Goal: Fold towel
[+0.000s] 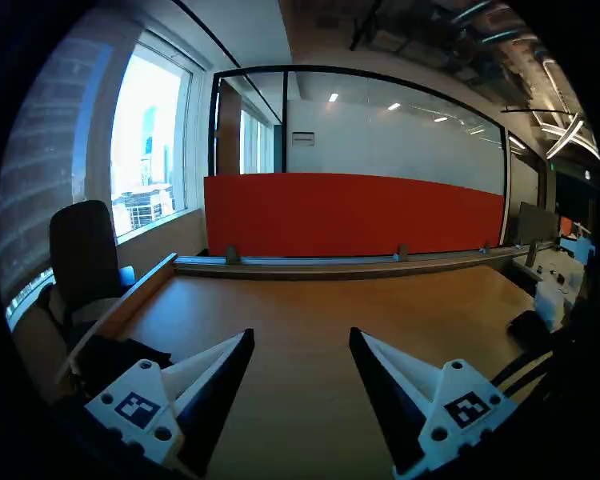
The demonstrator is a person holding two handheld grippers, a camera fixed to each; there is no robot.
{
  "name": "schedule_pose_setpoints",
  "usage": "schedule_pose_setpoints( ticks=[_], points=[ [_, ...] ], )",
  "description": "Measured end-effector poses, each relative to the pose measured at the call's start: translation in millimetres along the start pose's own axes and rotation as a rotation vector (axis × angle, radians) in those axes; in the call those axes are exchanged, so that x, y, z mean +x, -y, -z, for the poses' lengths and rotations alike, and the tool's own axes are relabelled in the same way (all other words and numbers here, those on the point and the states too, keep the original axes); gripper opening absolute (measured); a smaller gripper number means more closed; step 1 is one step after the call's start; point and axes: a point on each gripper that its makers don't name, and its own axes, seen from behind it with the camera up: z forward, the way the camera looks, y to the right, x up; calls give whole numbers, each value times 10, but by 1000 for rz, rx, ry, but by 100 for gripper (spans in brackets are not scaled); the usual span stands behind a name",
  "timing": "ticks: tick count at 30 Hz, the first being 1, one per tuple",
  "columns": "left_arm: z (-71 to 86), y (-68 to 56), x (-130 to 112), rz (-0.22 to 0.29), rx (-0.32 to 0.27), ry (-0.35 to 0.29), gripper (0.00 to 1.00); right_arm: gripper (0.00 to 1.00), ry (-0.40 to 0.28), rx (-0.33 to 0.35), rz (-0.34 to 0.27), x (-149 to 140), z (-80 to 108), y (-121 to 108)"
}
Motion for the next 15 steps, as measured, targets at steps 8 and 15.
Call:
schedule_pose_setpoints(
  ticks=[8,15],
  points=[
    [-31,48,127,25,11,-42,87,100,-25,-1,-17,84,-105,180],
    [-52,30,225,28,8,-75,87,100,-21,13,-10,107,-179,336]
  ],
)
